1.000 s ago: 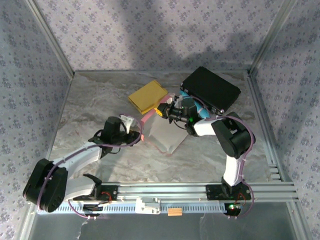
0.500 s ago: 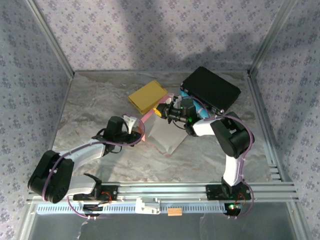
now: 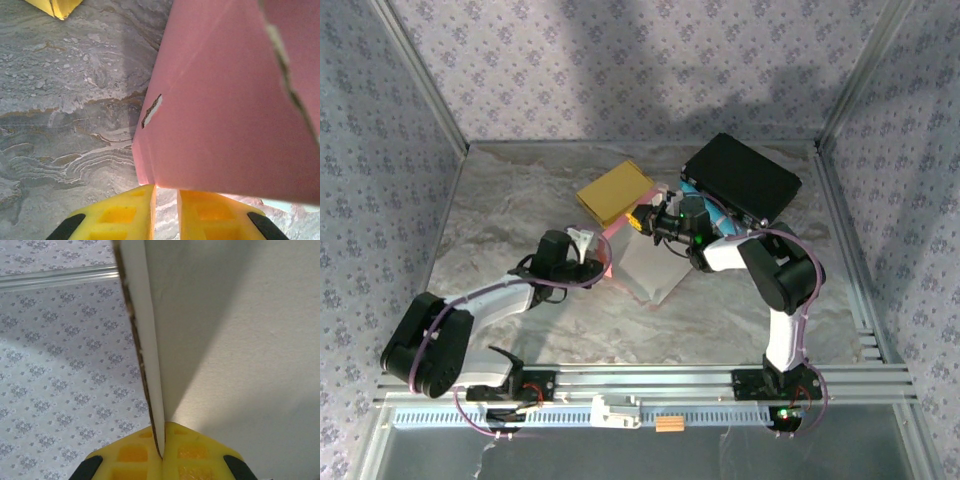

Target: Fold the paper box

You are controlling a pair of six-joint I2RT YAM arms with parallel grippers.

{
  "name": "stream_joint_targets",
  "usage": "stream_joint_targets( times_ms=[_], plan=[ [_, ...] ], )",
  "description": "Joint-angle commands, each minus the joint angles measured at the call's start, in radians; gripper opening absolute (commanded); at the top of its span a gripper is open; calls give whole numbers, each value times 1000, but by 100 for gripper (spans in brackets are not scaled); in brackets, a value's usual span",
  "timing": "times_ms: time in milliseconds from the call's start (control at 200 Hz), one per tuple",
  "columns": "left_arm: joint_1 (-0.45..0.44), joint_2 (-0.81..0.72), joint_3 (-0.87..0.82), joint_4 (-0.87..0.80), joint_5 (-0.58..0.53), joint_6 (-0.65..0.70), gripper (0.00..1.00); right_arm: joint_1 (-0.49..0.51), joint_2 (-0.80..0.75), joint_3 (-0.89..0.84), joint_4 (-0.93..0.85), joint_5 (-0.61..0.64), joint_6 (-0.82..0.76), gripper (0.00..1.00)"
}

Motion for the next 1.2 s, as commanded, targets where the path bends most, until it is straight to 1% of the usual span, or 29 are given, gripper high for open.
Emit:
stream_joint_targets(
  times_ms=[0, 425, 685, 780, 904, 954, 1004, 1034, 1124, 1199],
  plan=[
    [-8, 5, 39, 66, -41, -29, 21, 31, 16, 15, 10, -10, 32, 0],
    [-24, 12, 39, 93, -109, -67, 22, 56, -3, 16, -10, 60, 87, 0],
    [-22, -16, 39, 81, -135, -35, 15, 58, -32, 15, -64, 51, 99, 0],
    [-5, -30, 39, 60, -130, -11, 14, 56, -41, 21, -98, 37, 103, 0],
    [27, -42, 31, 67, -75, 0, 12, 58, -58, 27, -138, 35, 93, 0],
    [34, -41, 31, 73, -45, 3, 15, 57, -59, 27, -139, 38, 96, 0],
    [36, -37, 35, 70, -18, 14, 23, 57, -61, 26, -144, 43, 101, 0],
    [37, -34, 38, 62, -7, 21, 27, 57, -62, 26, -147, 47, 102, 0],
    [39, -26, 39, 49, 12, 47, 30, 55, -62, 29, -160, 44, 103, 0],
    [63, -19, 33, 57, 30, 48, 30, 52, -62, 35, -171, 32, 105, 0]
  ],
)
